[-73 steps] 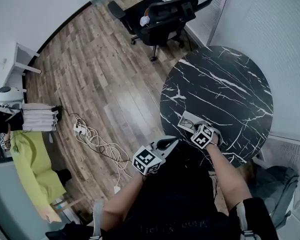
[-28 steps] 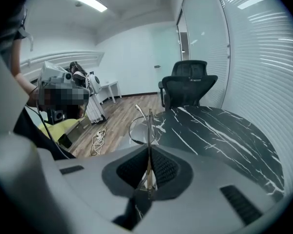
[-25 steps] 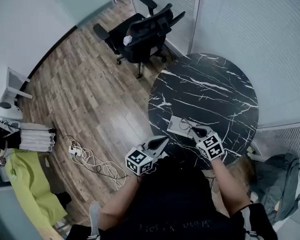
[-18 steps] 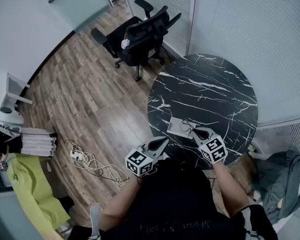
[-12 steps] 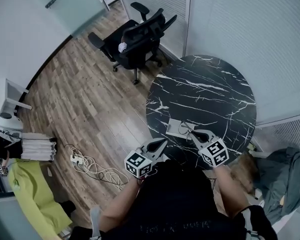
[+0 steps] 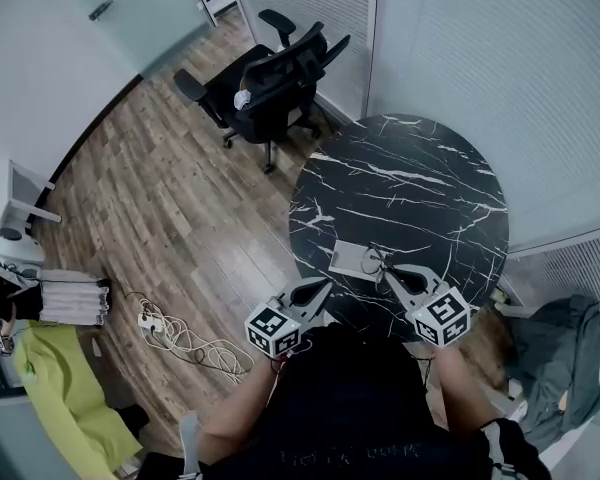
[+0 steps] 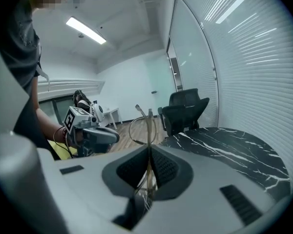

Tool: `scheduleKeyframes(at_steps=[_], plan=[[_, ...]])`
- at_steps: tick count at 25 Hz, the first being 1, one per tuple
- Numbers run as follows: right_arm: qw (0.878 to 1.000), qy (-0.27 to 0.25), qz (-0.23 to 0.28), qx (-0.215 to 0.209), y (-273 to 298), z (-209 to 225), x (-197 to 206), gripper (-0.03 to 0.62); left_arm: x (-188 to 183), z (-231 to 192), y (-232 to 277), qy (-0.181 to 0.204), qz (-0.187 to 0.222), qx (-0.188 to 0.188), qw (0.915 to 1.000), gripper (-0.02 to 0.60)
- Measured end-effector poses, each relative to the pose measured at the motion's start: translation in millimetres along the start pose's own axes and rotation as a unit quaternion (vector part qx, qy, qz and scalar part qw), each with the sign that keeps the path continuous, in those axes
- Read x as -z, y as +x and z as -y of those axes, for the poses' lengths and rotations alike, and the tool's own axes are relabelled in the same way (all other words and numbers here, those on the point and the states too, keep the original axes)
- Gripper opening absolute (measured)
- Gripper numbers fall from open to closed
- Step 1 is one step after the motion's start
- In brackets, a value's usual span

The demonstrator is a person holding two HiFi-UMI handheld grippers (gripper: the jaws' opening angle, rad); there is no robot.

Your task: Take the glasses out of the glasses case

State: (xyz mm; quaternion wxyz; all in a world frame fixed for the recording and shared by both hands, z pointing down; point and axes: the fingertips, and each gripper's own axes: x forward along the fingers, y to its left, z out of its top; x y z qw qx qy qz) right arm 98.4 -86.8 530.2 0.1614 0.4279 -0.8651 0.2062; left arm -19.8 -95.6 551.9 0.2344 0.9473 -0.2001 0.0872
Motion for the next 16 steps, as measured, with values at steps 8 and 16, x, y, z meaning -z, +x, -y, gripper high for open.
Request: scheduleKeyframes(at_steps=[8, 16], plan=[[0.999, 0.023, 0.040, 0.003, -23, -1, -2, 0.031, -6, 3, 1, 0.002, 0.008, 0.002, 1.0000, 0.018], [0.997, 0.039, 0.063, 0.008, -35, 3, -1, 0.031, -12, 4, 4, 0.003, 0.014, 0.005, 0.9999, 0.018]])
